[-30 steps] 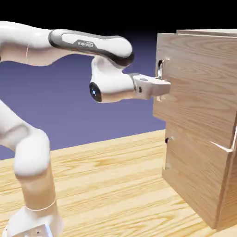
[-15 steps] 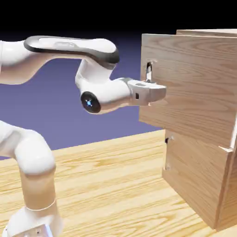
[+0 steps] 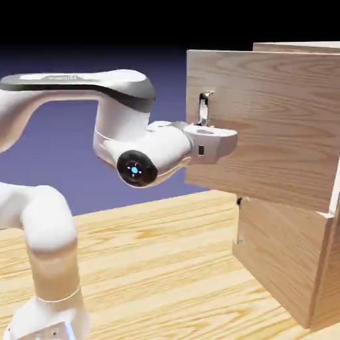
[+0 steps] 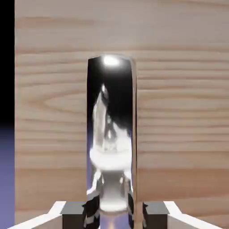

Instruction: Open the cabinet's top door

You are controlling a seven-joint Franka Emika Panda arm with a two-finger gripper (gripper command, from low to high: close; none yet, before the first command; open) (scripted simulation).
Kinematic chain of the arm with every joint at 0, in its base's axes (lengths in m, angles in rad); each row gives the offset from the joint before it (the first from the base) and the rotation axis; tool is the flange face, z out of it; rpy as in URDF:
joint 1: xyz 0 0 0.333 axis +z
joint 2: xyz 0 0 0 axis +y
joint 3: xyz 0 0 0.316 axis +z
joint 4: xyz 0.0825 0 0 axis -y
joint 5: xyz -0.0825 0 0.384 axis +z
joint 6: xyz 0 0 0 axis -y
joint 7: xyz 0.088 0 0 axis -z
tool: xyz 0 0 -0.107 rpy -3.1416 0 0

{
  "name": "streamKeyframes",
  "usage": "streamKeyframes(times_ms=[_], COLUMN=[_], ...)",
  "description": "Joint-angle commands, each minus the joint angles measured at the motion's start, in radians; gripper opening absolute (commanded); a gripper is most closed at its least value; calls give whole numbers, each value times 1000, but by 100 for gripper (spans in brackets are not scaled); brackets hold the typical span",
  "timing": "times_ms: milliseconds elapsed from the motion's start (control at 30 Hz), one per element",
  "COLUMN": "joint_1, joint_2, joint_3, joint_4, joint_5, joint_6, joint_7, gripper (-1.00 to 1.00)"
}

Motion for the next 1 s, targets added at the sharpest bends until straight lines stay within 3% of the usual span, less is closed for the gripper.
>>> streamKeyframes(times_ms=[0,367,967], joint_1=[-2,142,773], joint_2=[5,127,110], joint_3=[-32,-408,-930], joint_4=[13,293,931], joint_5=[-37,-353,-614], joint_6=[-42,-519,-1072], joint_7=[7,37,130], gripper=[-100,-100,-100])
